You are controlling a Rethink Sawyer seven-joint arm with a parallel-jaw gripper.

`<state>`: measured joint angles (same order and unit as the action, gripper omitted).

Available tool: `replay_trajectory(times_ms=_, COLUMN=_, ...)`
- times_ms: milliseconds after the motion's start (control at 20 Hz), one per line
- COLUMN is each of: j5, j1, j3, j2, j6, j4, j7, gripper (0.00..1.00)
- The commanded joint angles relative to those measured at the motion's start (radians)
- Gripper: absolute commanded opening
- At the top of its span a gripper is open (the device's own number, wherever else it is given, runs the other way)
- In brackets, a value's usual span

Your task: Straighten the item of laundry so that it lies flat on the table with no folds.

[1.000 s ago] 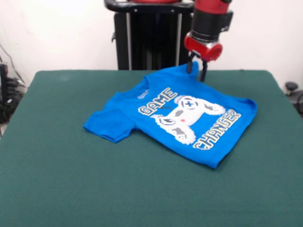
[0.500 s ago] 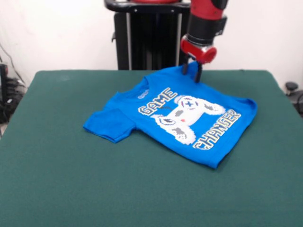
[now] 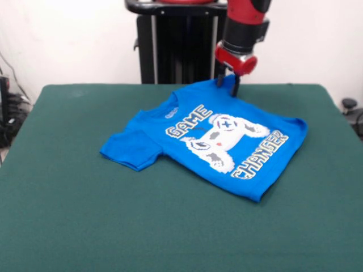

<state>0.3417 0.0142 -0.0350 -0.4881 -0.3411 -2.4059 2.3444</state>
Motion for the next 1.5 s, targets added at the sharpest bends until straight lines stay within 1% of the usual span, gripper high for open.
replay_trajectory(times_ms=50, j5=0.012, j1=-0.001, j3=0.114, j2=-0.007, j6=-0.037, j4=-0.018, j7=0.307, gripper=1.0)
replay_trajectory(times_ms=200, j5=0.009, j1=-0.003, j3=0.113, j2=-0.034, j6=-0.03, j4=-0.042, j7=0.308, gripper=1.0)
replay_trajectory(times_ms=350, j5=0.003, j1=-0.008, j3=0.112, j2=-0.031, j6=-0.043, j4=-0.046, j7=0.31, gripper=1.0)
replay_trajectory(times_ms=700, j5=-0.023, j1=-0.03, j3=0.122, j2=0.057, j6=-0.109, j4=-0.006, j7=0.32, gripper=1.0)
replay_trajectory(times_ms=1000, j5=-0.022, j1=-0.033, j3=0.133, j2=0.091, j6=-0.128, j4=0.017, j7=0.325, gripper=1.0)
replay_trajectory(times_ms=1350, j5=-0.045, j1=-0.065, j3=0.15, j2=0.165, j6=-0.177, j4=0.066, j7=0.313, gripper=1.0)
replay_trajectory(times_ms=1500, j5=-0.04, j1=-0.07, j3=0.153, j2=0.168, j6=-0.186, j4=0.064, j7=0.306, gripper=1.0)
